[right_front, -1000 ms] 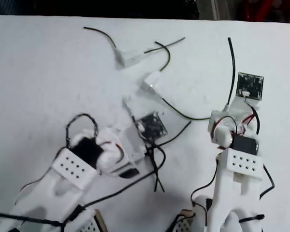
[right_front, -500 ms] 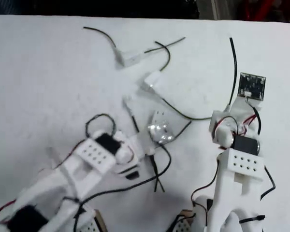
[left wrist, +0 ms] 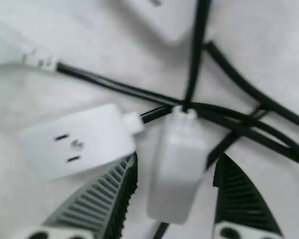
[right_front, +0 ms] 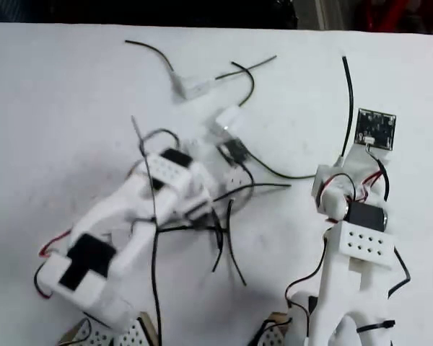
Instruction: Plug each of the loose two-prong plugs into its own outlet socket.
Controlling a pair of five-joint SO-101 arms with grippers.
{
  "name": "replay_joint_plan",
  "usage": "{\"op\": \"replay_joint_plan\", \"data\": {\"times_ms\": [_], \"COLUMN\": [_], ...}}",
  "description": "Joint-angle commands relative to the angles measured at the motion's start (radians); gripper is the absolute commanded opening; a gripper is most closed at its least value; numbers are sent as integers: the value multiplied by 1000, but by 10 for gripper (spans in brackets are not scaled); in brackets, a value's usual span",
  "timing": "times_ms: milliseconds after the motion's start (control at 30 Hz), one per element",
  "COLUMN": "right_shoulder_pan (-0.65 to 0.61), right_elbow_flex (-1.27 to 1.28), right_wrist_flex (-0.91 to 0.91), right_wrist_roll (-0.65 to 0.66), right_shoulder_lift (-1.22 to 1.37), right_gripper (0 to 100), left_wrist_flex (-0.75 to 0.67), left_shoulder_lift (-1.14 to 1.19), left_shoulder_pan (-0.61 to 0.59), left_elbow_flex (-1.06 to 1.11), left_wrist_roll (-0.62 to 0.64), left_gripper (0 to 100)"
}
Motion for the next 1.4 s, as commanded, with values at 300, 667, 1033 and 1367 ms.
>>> {"op": "replay_joint_plan", "data": {"times_ms": [300, 667, 1033, 1367], "right_shoulder_pan": [2, 1, 1, 1], "right_elbow_flex": [-6, -6, -6, -5], "right_wrist_flex": [-13, -12, -10, -10], "right_wrist_roll": [2, 2, 2, 2], "right_shoulder_lift": [-28, -28, -28, -28], "right_gripper": [18, 18, 18, 18], "left_wrist_flex": [43, 219, 180, 118], "left_shoulder_lift": [56, -82, 30, 79], "left_shoulder_pan": [-108, -21, 8, -110], "left_elbow_flex": [-193, -184, -183, -193], "left_wrist_roll": [5, 137, 189, 184], "left_gripper": [62, 59, 61, 294]}}
